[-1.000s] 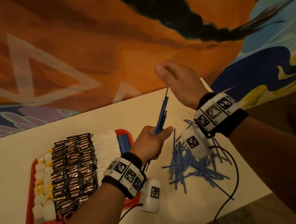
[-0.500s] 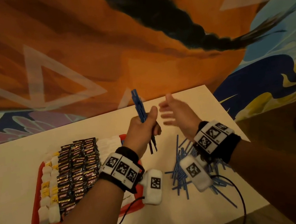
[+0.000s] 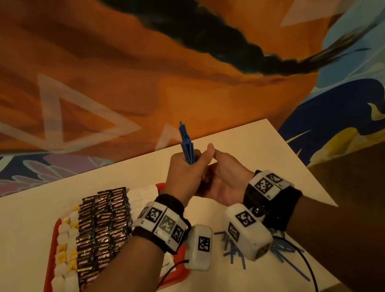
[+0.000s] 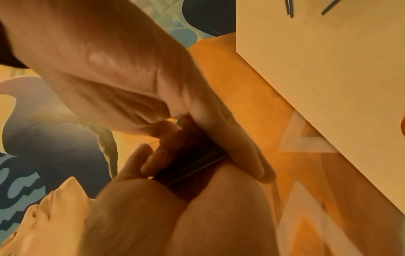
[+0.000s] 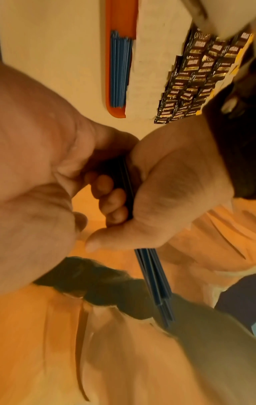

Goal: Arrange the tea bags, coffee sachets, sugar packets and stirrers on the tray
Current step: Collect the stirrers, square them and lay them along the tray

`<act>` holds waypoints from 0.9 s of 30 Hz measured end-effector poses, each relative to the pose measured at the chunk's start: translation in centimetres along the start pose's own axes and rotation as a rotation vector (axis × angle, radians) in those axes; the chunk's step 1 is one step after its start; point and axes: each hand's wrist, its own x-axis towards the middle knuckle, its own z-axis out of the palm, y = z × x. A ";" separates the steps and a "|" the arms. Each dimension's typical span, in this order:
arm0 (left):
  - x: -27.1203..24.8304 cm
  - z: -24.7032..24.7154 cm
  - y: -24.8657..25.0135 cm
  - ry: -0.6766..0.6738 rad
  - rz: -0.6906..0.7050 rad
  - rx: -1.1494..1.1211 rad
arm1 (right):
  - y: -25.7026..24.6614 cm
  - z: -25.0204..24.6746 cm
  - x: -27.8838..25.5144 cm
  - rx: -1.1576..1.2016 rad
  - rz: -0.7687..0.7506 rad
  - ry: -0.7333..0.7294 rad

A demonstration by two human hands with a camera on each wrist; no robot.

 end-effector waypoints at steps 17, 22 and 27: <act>1.1 -2.3 1.4 -0.076 0.047 0.558 | -5.9 6.1 -4.8 -1.477 -0.822 -0.012; 1.6 -4.8 3.0 -0.191 0.054 0.935 | -6.7 4.4 -4.0 -1.661 -0.739 0.016; 2.1 -5.1 5.7 -0.243 0.097 1.381 | -5.6 4.7 -4.2 -2.151 -0.570 -0.006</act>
